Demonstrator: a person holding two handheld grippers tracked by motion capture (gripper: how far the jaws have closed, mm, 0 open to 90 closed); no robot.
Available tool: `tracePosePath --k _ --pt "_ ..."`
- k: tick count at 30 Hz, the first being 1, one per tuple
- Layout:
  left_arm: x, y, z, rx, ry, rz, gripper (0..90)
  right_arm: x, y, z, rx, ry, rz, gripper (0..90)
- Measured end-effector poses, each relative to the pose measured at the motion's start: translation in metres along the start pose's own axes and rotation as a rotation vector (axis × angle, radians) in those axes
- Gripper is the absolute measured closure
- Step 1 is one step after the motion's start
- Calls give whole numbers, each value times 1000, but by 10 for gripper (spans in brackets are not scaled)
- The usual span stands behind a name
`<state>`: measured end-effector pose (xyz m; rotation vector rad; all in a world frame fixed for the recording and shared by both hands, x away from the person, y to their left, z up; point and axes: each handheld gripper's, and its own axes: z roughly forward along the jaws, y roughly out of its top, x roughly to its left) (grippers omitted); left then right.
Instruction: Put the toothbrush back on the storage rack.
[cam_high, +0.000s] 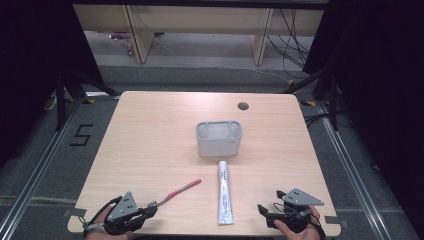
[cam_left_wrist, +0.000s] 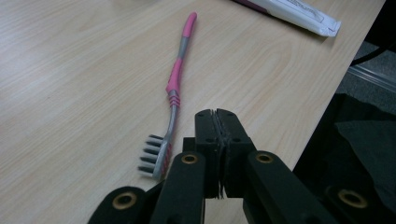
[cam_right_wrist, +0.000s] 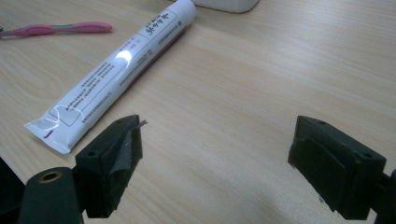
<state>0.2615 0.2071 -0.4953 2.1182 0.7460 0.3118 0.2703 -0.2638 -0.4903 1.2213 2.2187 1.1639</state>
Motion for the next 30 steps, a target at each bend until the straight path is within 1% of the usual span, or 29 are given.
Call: tracePosePath --k 2,3,4,5,6,7,8,9,10,11,12,13,14,15,16,17,18,19,20,21,22,23,24,25,26,27,28,29,30 --pt "1 2 4 16 -7 6 891 1 0 0 12 4 6 176" --pt "1 3 6 11 -11 -8 892 1 0 1 13 5 -1 177" --pt "4 4 7 42 0 23 893 1 0 0 6 8 -2 179" --pt "2 5 11 22 -5 -6 894 1 0 1 9 7 -5 180" --pt "4 5 11 45 -8 8 894 2 0 1 12 10 -3 180" --pt "5 6 13 52 -2 14 894 2 0 1 12 14 -8 183" --pt "5 7 16 48 -10 4 894 4 -1 1 20 22 23 185" --pt "7 7 16 62 -4 16 895 5 0 1 21 23 26 185" --pt "7 8 18 56 -7 11 895 5 0 1 21 23 26 185" --pt "8 8 19 71 1 19 894 3 0 1 16 25 9 185" --pt "7 8 21 50 -6 -6 894 2 0 1 15 24 6 185" --pt "9 8 21 73 1 10 895 2 0 0 15 15 -4 185" --pt "10 8 21 77 -10 14 895 4 0 1 19 21 22 185" --pt "11 8 22 80 2 12 894 4 0 0 19 20 22 185" --pt "11 8 22 76 -1 2 895 4 0 0 18 20 22 185" --pt "11 8 23 80 -2 6 895 3 0 0 14 19 12 186" --pt "12 8 22 94 10 17 895 2 0 0 11 16 -6 187" --pt "12 8 23 93 3 11 895 4 0 0 17 23 20 187" --pt "12 7 24 99 10 19 895 4 0 0 14 21 14 188" --pt "12 7 24 95 7 13 895 4 0 0 12 19 9 187" --pt "12 7 25 96 6 11 895 5 0 0 15 24 23 188" --pt "12 7 25 105 12 18 895 2 0 0 7 18 -10 189" --pt "13 7 25 108 4 18 895 2 0 -1 9 20 -6 189" --pt "12 7 26 103 11 6 895 2 0 -1 9 19 -7 189" --pt "13 7 26 115 16 15 895 4 0 -1 16 24 24 189" --pt "14 6 26 118 20 17 895 3 0 -1 12 23 12 189" --pt "15 6 26 116 18 16 895 2 0 -1 6 20 -10 189" --pt "16 6 26 126 21 22 895 2 0 -1 7 19 -8 191" --pt "16 6 27 119 21 13 895 2 0 0 6 19 -11 191"
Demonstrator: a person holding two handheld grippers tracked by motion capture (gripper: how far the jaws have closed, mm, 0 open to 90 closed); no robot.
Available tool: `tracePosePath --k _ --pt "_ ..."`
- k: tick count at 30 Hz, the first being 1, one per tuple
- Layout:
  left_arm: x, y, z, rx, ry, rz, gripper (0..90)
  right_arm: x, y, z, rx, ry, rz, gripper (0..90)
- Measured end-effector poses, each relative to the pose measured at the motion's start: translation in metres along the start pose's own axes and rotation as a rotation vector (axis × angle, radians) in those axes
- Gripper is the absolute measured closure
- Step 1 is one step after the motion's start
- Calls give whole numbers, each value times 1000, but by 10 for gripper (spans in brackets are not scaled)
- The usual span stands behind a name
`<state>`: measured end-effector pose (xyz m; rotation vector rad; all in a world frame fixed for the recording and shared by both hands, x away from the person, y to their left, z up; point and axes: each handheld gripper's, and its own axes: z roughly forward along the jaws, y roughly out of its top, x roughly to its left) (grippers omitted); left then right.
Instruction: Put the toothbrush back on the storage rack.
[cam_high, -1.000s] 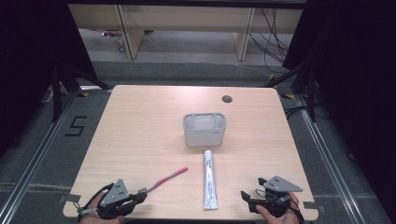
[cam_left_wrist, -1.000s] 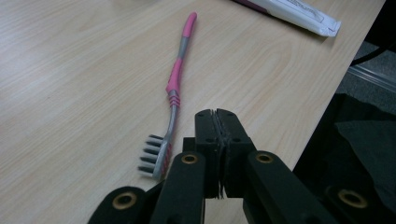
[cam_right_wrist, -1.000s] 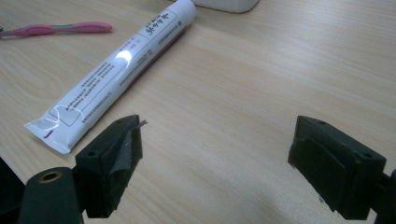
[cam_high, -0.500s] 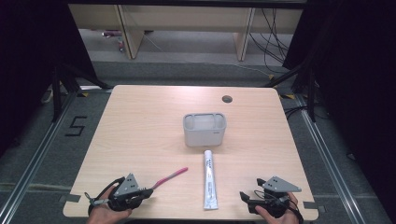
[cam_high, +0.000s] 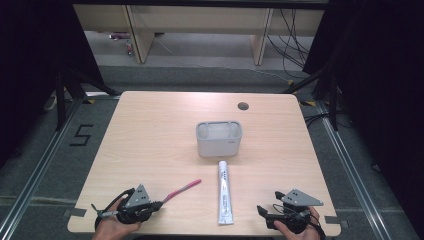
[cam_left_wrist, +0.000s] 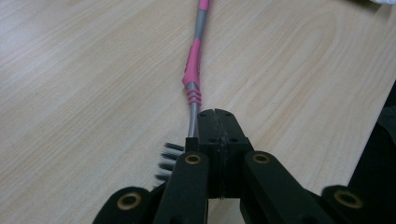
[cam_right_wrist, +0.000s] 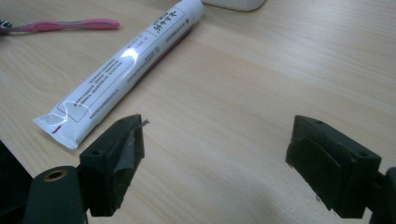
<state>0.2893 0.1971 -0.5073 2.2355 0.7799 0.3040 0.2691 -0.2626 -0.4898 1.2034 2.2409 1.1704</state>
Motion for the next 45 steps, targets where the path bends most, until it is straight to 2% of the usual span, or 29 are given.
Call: tracePosePath --k 1,2,3,5,6,9,11,12,16,18,20,22,25,27,28,33,36,37,38,40,42,43,44,45 --pt "2 0 0 14 11 13 895 0 0 0 6 -6 0 191" --pt "2 0 0 10 -1 1 895 0 1 -1 6 -5 -5 191" --pt "3 0 0 19 13 10 895 0 0 0 1 2 1 191" --pt "4 0 1 24 17 14 895 0 0 -1 3 0 4 192" --pt "4 0 1 20 9 3 895 0 0 -1 9 -12 0 193" --pt "8 0 2 37 26 19 895 0 0 -1 7 -5 0 193" --pt "10 0 3 30 30 4 895 0 0 -1 8 -5 -1 193" --pt "12 0 3 44 37 9 895 -1 0 -1 7 -5 -3 193" --pt "18 1 5 36 52 -15 895 0 0 -1 8 0 2 193" --pt "23 1 6 46 67 -9 895 -1 0 -1 3 2 3 193" --pt "25 1 8 33 70 -27 895 -1 0 -1 10 -2 0 193" --pt "29 2 9 37 82 -18 895 0 0 -1 7 -3 3 194" --pt "34 4 11 29 96 -33 895 0 0 -1 11 -6 3 193" --pt "38 6 11 38 103 -23 895 0 0 -1 10 0 6 195" --pt "39 6 13 25 102 -34 895 0 0 -1 11 -3 4 195" --pt "45 9 15 22 113 -46 895 0 -1 0 17 1 -4 195" --pt "50 10 16 32 119 -47 895 3 0 0 31 10 23 195" --pt "51 10 17 31 125 -46 895 1 0 1 18 7 -6 196" --pt "53 11 17 34 125 -45 895 1 0 1 19 8 -6 197" --pt "56 13 16 43 136 -39 895 3 0 0 32 13 26 197" --pt "59 15 17 34 138 -45 895 1 0 1 26 22 8 197" --pt "60 16 19 27 140 -55 895 1 -1 1 21 12 -1 197" --pt "62 18 19 39 143 -48 895 0 -1 1 21 10 -7 197" --pt "63 19 22 28 143 -54 895 1 0 1 23 13 -4 197"
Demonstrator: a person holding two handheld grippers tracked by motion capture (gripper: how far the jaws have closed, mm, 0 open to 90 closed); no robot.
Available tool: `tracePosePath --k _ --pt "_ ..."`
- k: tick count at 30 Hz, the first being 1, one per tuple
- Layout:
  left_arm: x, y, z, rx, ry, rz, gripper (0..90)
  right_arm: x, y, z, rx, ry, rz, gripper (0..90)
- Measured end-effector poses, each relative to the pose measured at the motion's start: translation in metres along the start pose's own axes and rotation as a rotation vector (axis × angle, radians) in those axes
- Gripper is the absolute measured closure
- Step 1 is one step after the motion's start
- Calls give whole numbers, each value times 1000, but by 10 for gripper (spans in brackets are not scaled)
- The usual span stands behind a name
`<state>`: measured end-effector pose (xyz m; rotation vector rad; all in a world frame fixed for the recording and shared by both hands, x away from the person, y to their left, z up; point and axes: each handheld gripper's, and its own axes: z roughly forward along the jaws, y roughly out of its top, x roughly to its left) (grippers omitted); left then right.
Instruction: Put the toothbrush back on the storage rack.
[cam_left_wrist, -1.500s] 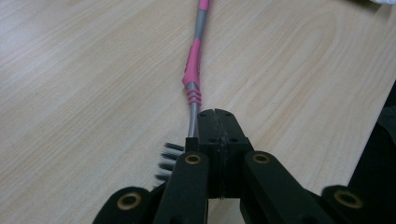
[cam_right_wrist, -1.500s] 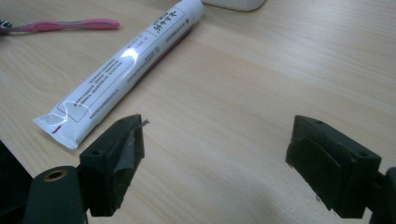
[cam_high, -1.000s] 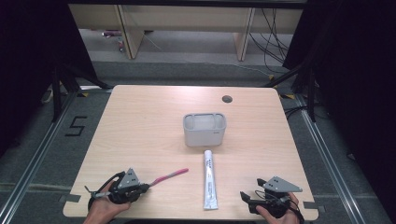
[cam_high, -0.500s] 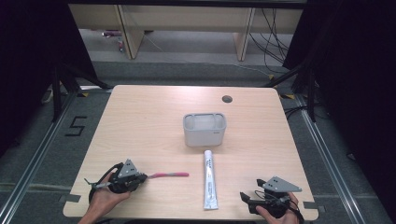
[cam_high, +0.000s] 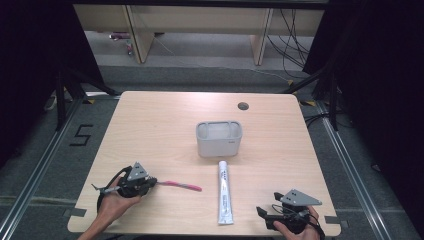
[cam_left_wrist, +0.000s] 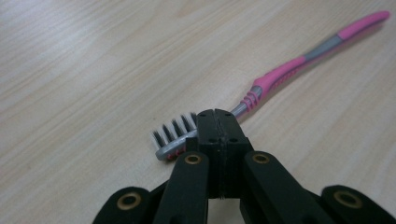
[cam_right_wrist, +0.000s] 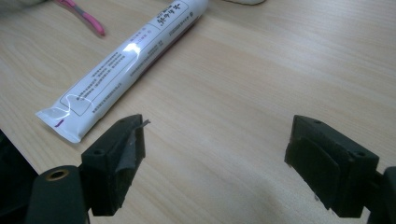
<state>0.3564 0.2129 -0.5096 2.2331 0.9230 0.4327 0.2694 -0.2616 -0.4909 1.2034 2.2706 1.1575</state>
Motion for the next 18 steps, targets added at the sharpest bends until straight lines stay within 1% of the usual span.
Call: tracePosePath --k 2,4,5,7,8,11,12,15,17,18 --pt "1 4 3 6 0 1 895 0 0 0 5 2 -2 197" --pt "3 8 5 14 4 11 894 0 0 0 7 2 -1 197" --pt "2 10 7 7 4 -2 894 1 0 -1 7 -5 12 197" --pt "4 14 9 16 -4 6 894 1 0 -1 9 -3 18 198" --pt "3 15 11 12 0 -2 894 0 0 -1 5 -10 0 197" --pt "6 20 16 22 -3 2 894 -1 -1 0 1 -11 -5 197" --pt "6 21 17 27 -1 -4 894 -1 -1 -1 2 -8 -3 197" --pt "8 25 22 12 6 -20 893 -1 -1 -1 3 -2 1 198" --pt "10 28 22 17 4 -13 892 -1 0 -1 4 -2 1 197" --pt "10 29 23 14 10 -17 891 -1 -1 -1 4 -1 2 198"
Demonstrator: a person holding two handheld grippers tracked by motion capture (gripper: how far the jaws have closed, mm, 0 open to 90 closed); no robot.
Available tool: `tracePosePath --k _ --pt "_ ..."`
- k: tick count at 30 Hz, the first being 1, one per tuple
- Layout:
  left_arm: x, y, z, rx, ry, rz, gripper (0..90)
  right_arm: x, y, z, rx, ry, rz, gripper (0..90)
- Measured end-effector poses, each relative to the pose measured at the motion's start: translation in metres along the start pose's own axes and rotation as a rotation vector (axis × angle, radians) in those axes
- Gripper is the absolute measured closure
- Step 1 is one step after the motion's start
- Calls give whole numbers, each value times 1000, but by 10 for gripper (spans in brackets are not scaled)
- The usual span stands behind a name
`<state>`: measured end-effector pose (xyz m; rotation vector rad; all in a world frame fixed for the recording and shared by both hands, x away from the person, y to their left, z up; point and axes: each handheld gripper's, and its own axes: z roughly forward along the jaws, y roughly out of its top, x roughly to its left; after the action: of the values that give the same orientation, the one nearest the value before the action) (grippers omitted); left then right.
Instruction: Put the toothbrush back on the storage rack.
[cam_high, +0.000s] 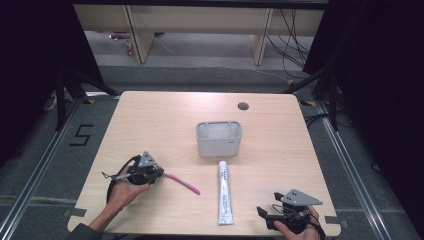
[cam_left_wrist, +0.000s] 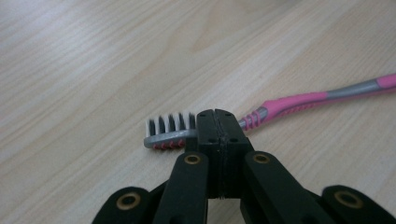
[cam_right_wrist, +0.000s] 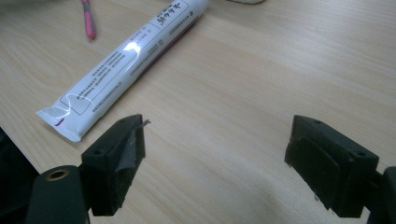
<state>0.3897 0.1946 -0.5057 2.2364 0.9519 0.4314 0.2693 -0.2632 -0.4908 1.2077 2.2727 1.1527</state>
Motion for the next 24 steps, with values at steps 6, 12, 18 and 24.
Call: tracePosePath --k 6,12,18,24 --pt "7 6 6 9 4 -16 890 0 0 -1 0 -1 -2 197" --pt "12 12 9 10 9 -28 889 0 0 0 1 0 -1 197" --pt "12 19 16 15 10 -34 888 -1 -1 0 5 2 -5 197" --pt "8 29 25 8 0 -32 885 -1 -1 0 7 0 -2 197"
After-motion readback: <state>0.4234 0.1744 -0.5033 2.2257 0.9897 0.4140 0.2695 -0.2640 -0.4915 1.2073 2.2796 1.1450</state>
